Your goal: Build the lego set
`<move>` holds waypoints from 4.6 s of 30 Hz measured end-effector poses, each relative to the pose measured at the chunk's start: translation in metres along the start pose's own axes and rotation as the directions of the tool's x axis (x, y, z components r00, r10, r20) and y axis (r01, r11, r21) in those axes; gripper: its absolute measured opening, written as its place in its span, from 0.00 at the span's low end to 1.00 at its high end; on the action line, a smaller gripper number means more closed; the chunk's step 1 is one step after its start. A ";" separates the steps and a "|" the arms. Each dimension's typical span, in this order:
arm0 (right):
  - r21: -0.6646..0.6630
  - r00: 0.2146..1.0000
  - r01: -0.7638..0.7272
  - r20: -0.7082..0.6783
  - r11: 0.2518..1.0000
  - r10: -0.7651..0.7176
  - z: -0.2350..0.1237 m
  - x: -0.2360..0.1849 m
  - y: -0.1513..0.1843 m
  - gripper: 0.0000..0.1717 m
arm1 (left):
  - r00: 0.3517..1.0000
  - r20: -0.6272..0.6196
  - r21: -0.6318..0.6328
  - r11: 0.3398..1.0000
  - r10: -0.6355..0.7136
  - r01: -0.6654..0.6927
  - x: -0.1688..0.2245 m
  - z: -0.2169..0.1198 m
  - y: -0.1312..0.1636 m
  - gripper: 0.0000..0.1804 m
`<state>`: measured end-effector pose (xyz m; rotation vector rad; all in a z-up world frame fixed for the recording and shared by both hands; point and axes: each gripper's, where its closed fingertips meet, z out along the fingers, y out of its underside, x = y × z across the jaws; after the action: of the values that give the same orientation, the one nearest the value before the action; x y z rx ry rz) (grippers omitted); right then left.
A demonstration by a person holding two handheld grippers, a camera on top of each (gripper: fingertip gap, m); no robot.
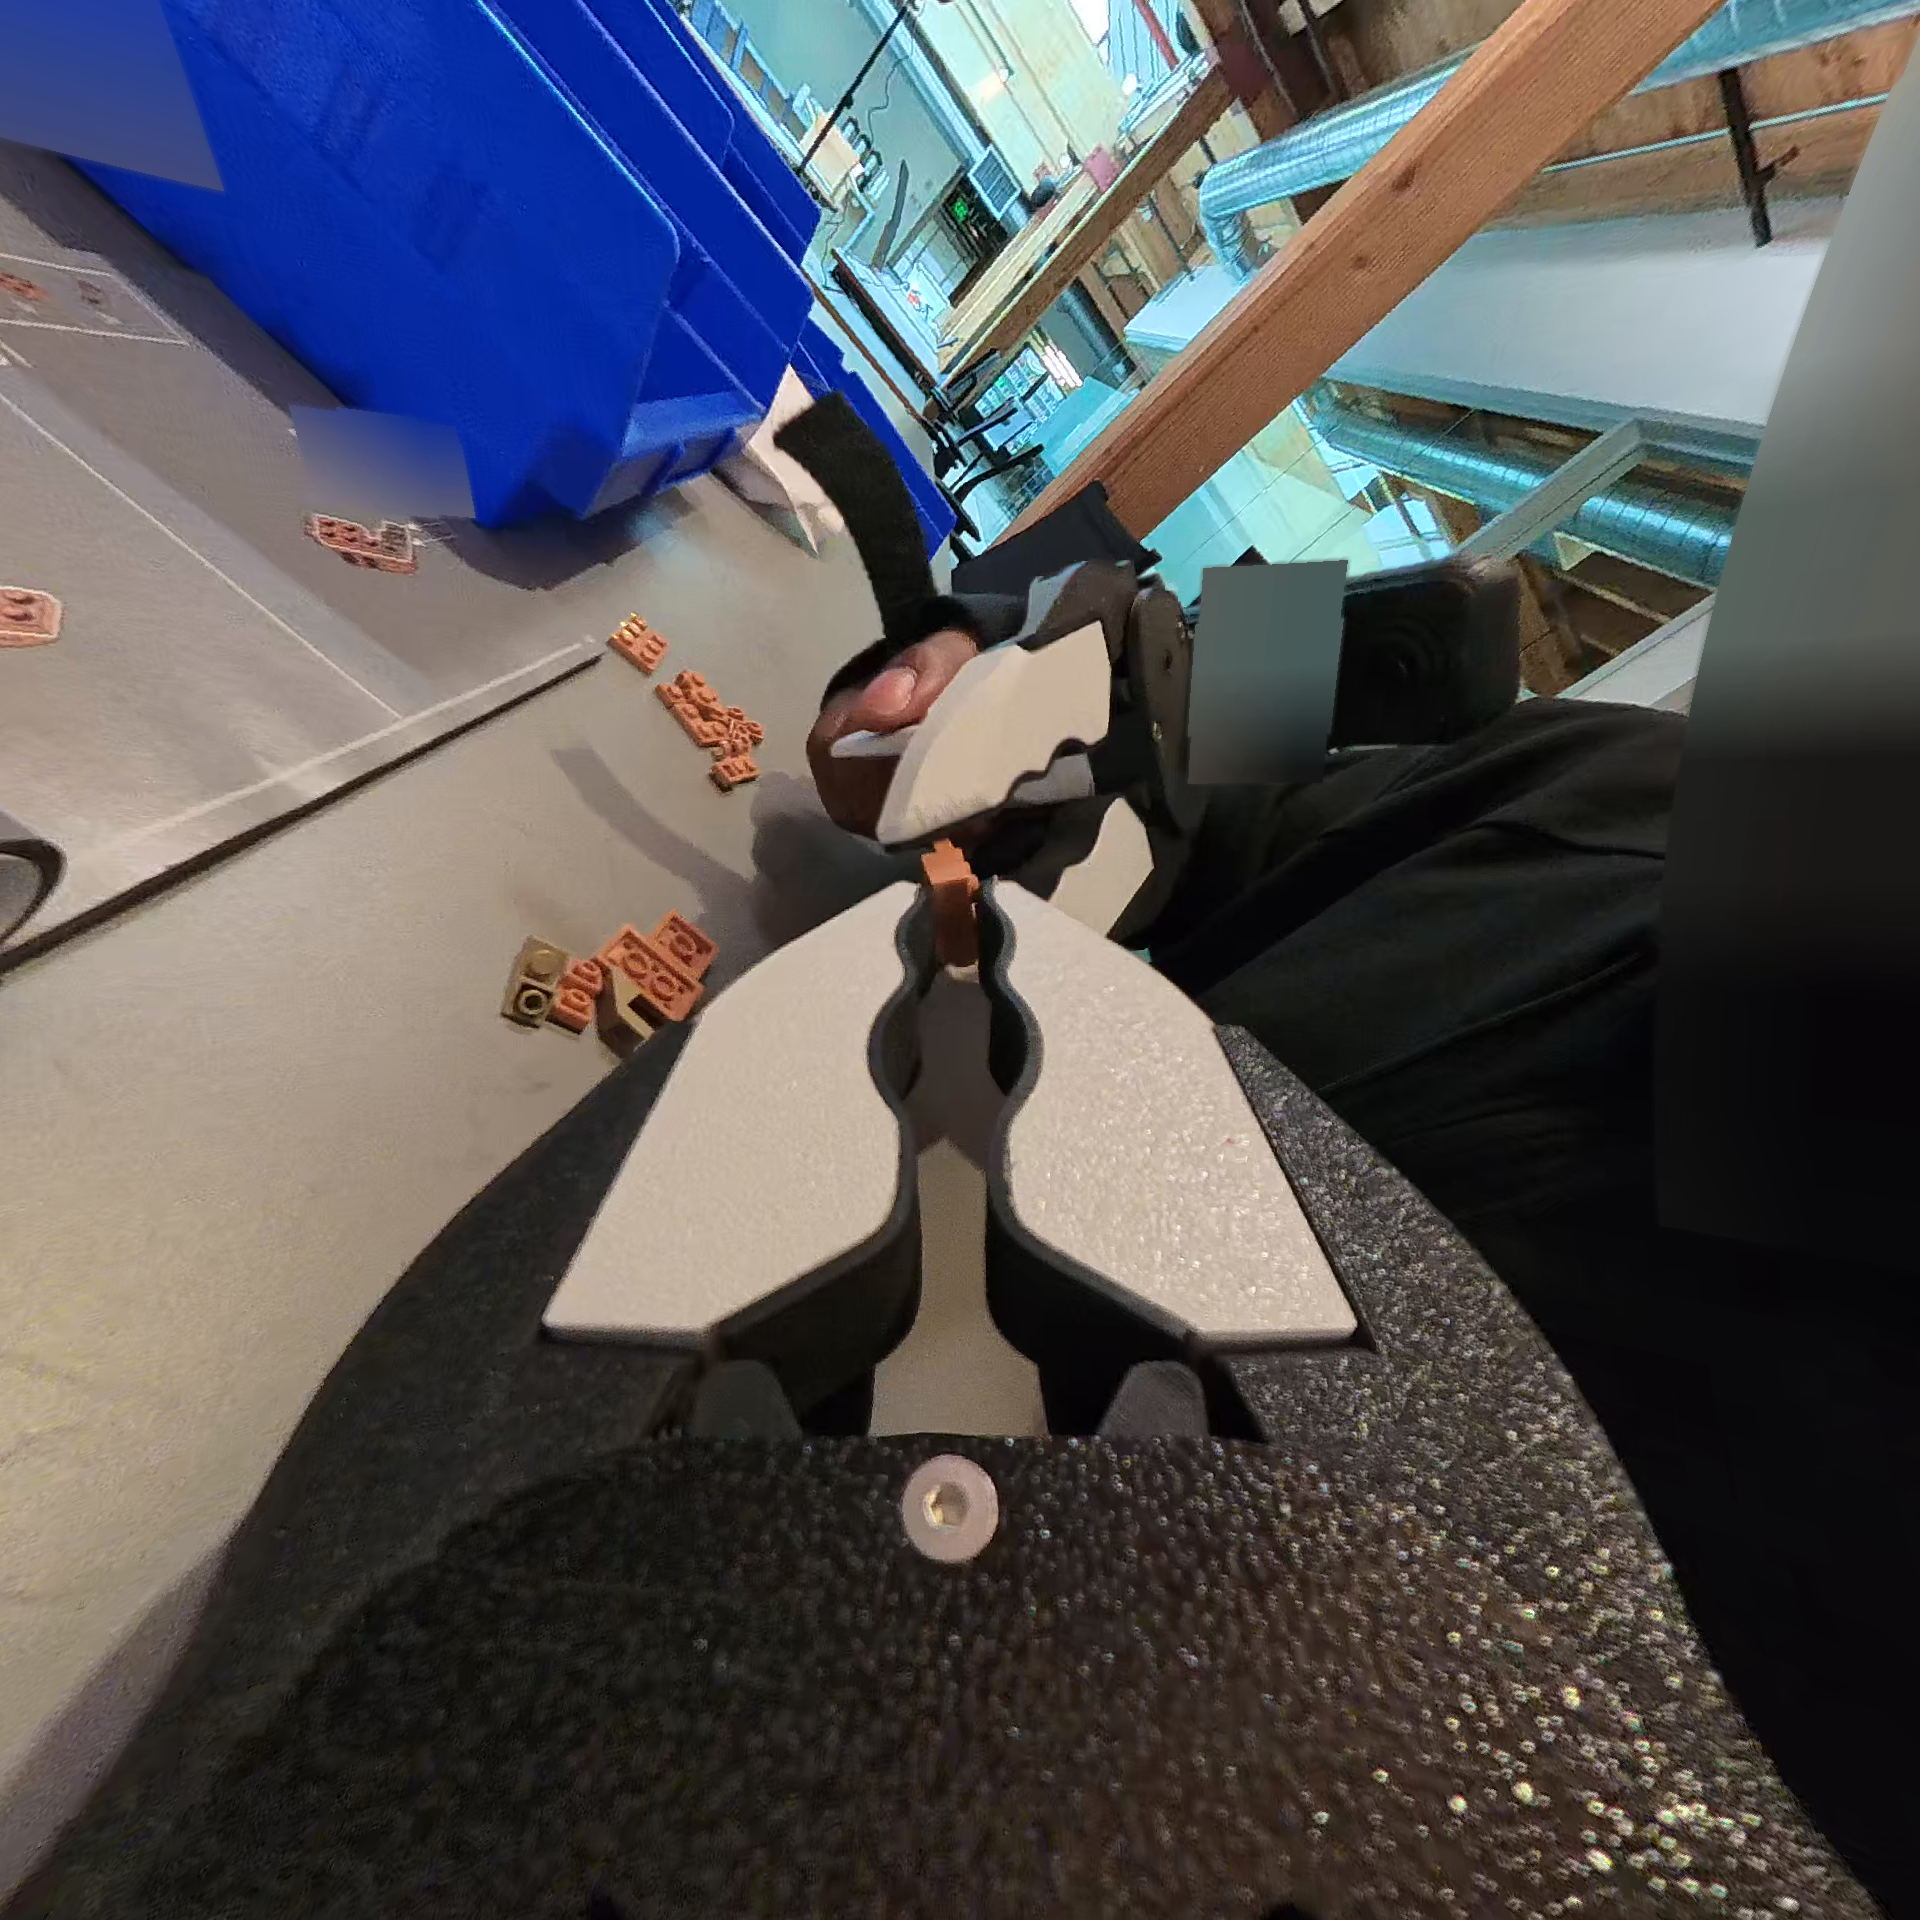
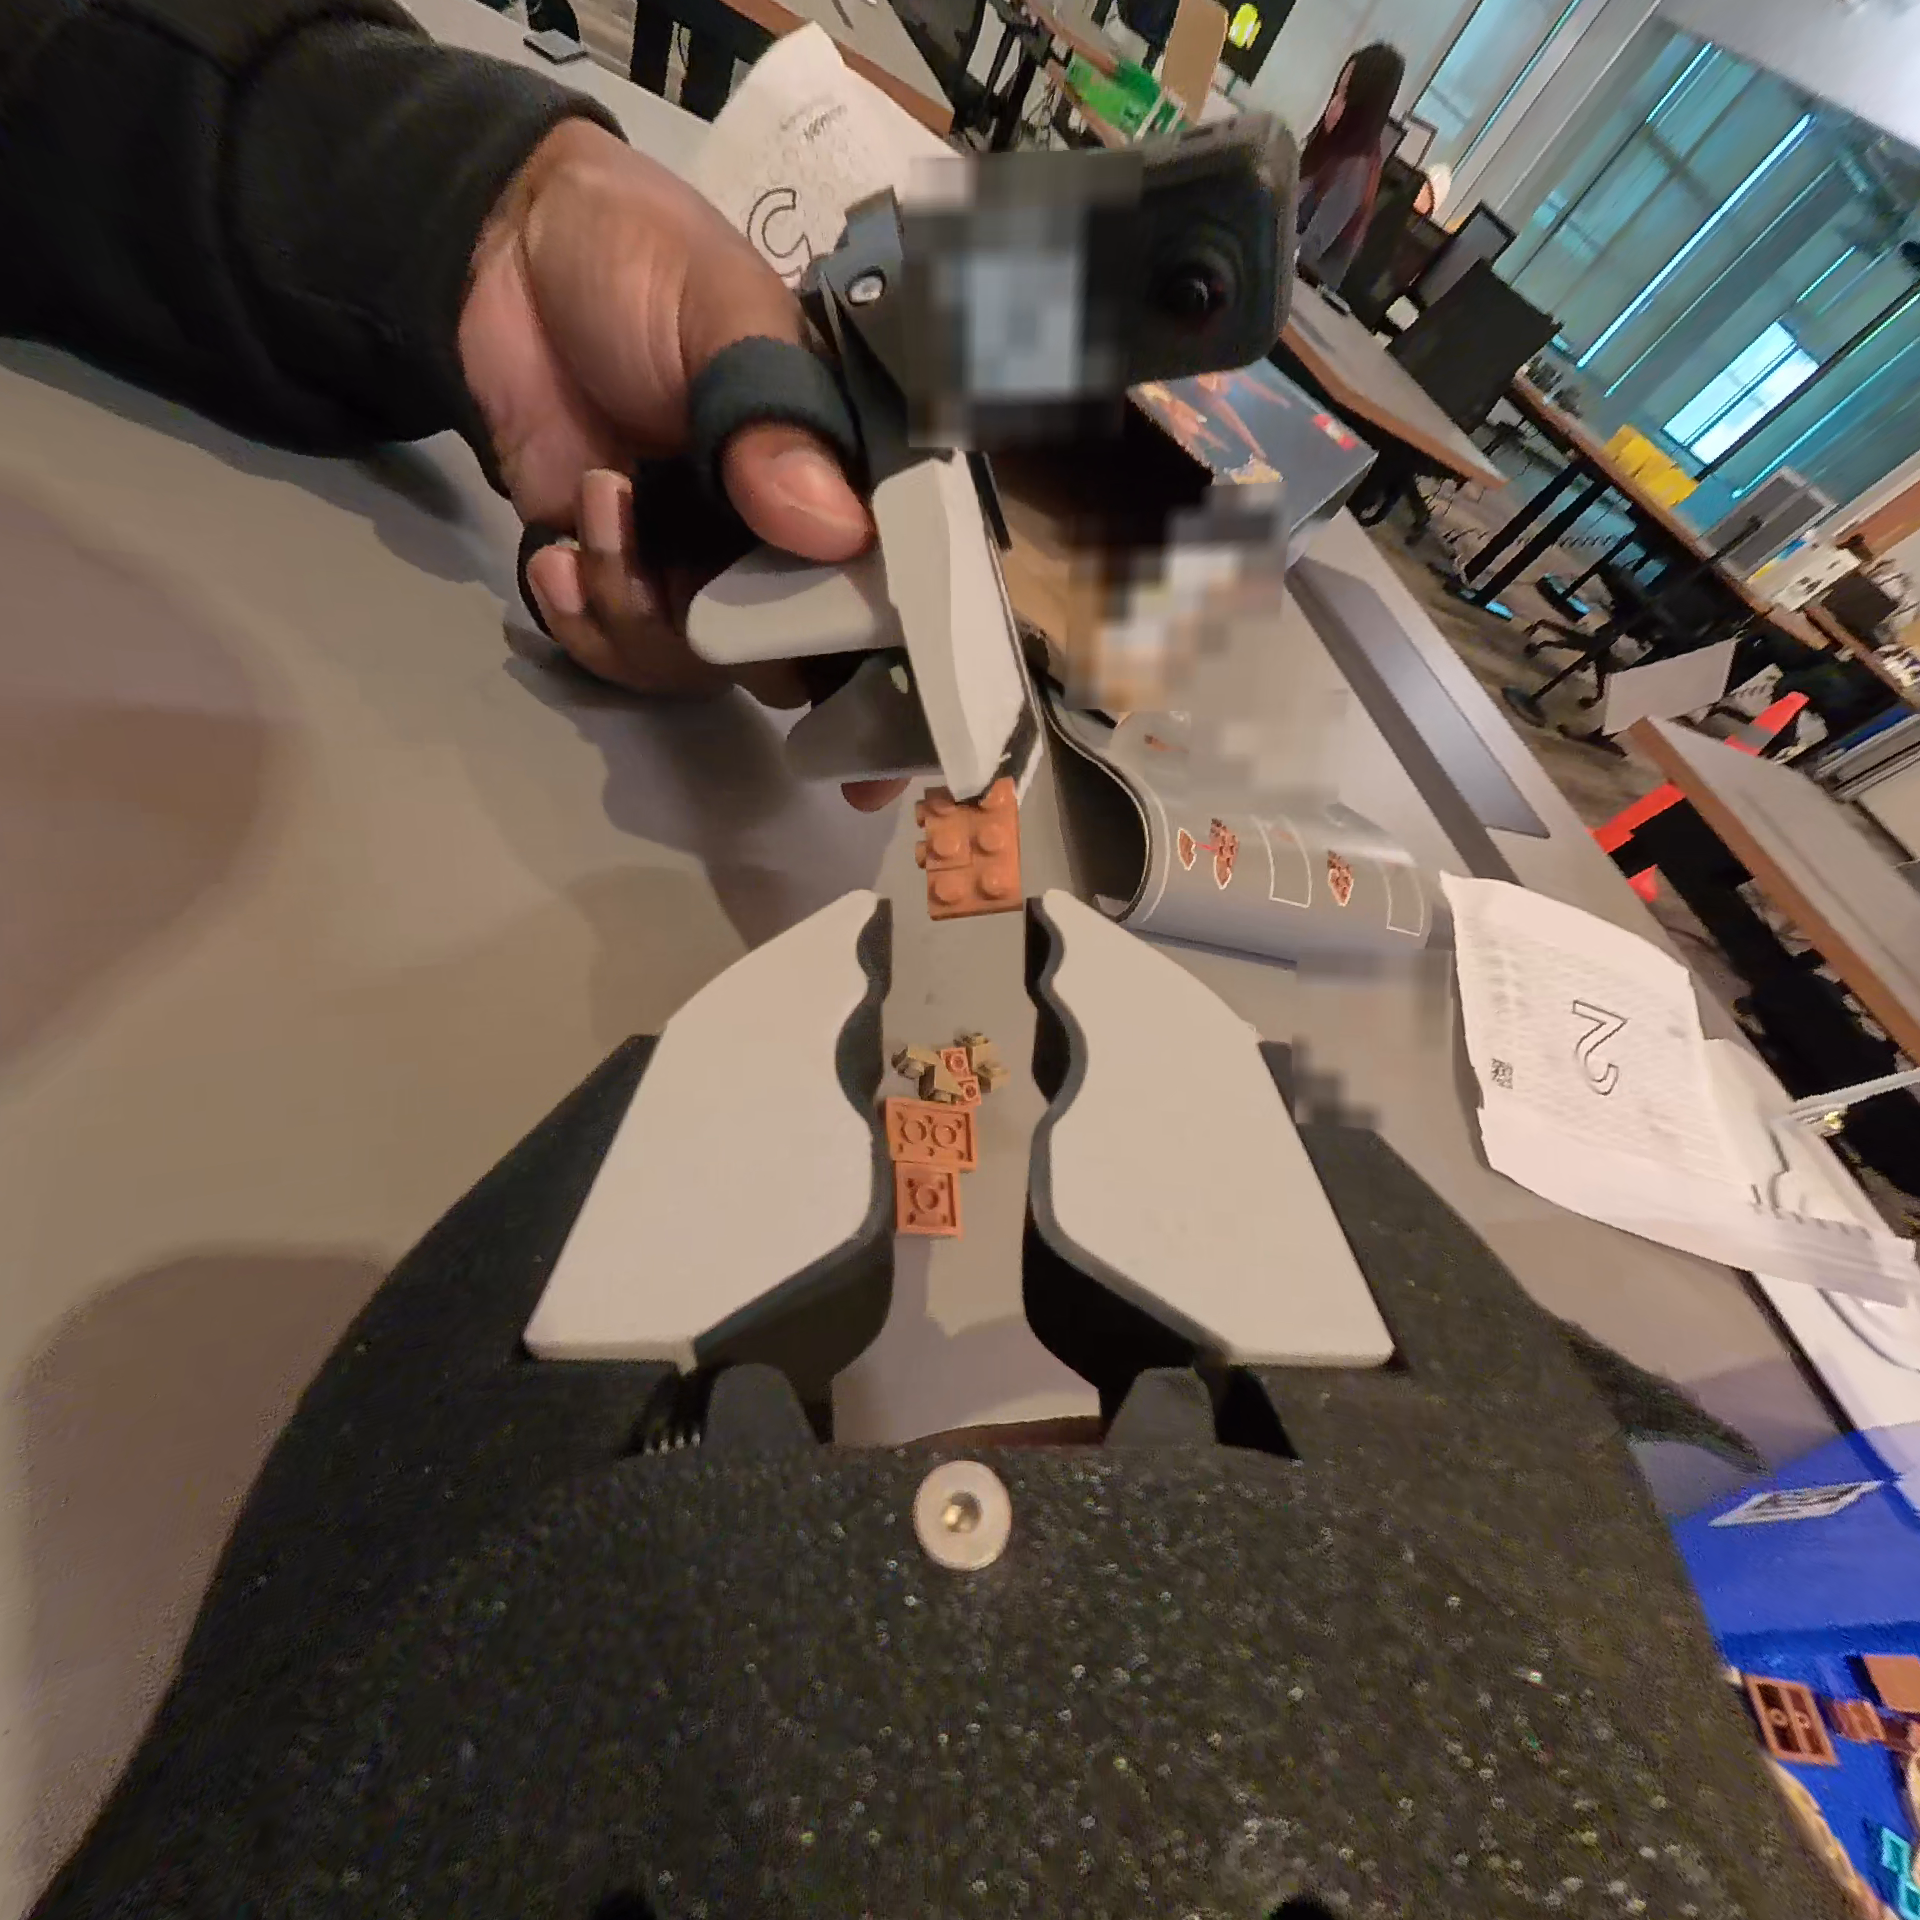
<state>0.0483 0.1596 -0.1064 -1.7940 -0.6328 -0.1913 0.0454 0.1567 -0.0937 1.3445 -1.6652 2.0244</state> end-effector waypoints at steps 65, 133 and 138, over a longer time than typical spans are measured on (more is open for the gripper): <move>-0.160 0.864 -0.352 0.324 0.922 0.385 -0.005 -0.034 0.022 0.10 | 0.546 0.046 -0.409 0.515 0.836 -0.753 -0.012 0.016 0.042 0.10; -0.159 0.936 -0.323 0.091 0.933 0.340 -0.083 0.055 0.086 0.12 | 0.489 0.395 -0.469 0.629 0.778 -0.620 -0.065 -0.024 -0.003 0.13; -0.142 0.945 -0.298 0.098 0.944 0.313 -0.100 0.062 0.088 0.12 | 0.484 0.401 -0.471 0.628 0.778 -0.619 -0.067 -0.026 -0.004 0.13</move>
<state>0.1635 0.0702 -0.1212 -2.0113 -0.4230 0.0909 0.0729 0.2052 -0.1389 1.3743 -3.1029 1.6275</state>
